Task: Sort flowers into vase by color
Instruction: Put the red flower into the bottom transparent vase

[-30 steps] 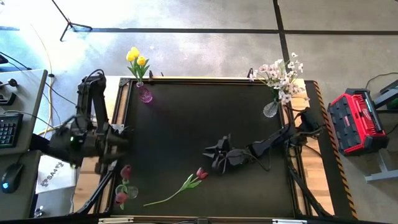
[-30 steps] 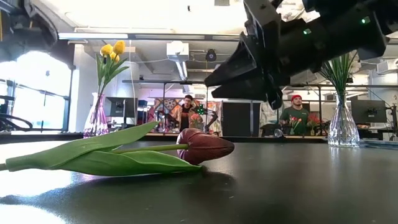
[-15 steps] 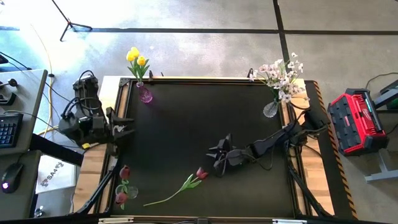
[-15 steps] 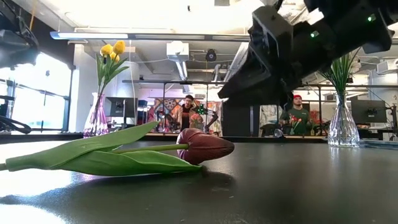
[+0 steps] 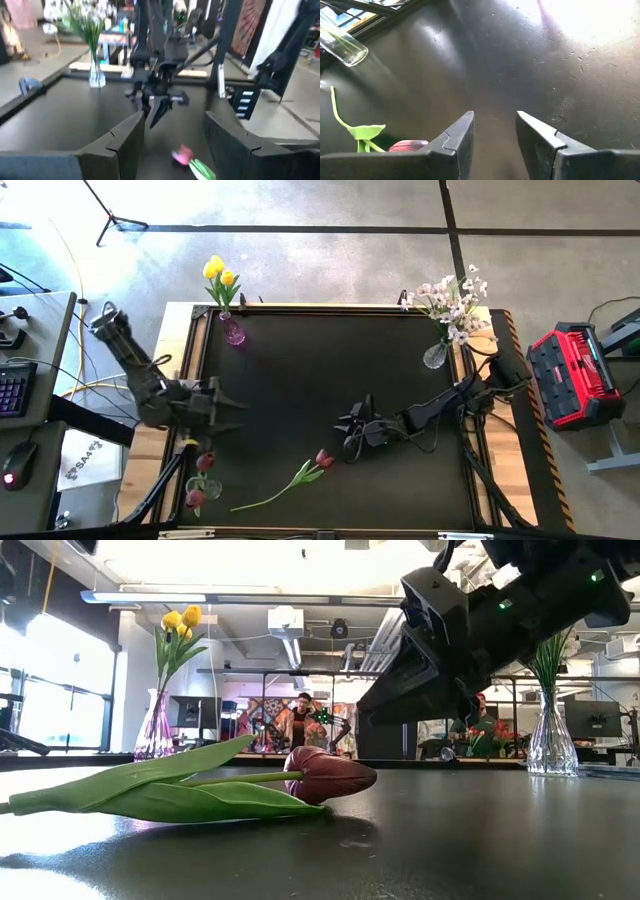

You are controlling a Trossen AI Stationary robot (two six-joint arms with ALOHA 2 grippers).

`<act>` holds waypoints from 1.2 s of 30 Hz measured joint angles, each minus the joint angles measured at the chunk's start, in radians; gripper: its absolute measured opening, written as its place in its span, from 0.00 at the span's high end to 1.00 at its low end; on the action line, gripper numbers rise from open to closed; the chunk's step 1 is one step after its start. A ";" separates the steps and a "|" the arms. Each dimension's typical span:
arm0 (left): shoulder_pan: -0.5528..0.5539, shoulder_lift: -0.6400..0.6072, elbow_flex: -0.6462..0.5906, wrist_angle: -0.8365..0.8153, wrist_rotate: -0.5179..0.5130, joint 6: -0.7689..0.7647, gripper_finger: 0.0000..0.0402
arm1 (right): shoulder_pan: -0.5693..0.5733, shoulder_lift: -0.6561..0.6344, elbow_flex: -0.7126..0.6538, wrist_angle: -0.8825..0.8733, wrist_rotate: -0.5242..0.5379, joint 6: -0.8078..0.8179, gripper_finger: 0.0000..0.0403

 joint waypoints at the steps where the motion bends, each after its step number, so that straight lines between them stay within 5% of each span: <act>1: 0.034 0.021 0.000 0.001 0.028 -0.016 0.53 | 0.000 0.000 0.000 0.000 0.000 0.004 0.67; 8: 0.233 0.146 0.000 0.008 0.142 -0.103 0.53 | 0.014 0.000 0.000 -0.026 0.008 0.009 0.67; 19: 0.369 0.299 0.000 0.065 0.341 -0.121 0.53 | 0.039 0.000 0.000 -0.115 0.058 0.088 0.67; 28: 0.431 0.370 0.031 0.058 0.389 -0.094 0.53 | 0.040 0.000 0.024 0.097 -0.164 -0.202 0.67; 36: 0.439 0.341 0.042 -0.004 0.389 -0.110 0.53 | 0.059 0.075 0.263 -0.059 -0.163 -0.436 0.67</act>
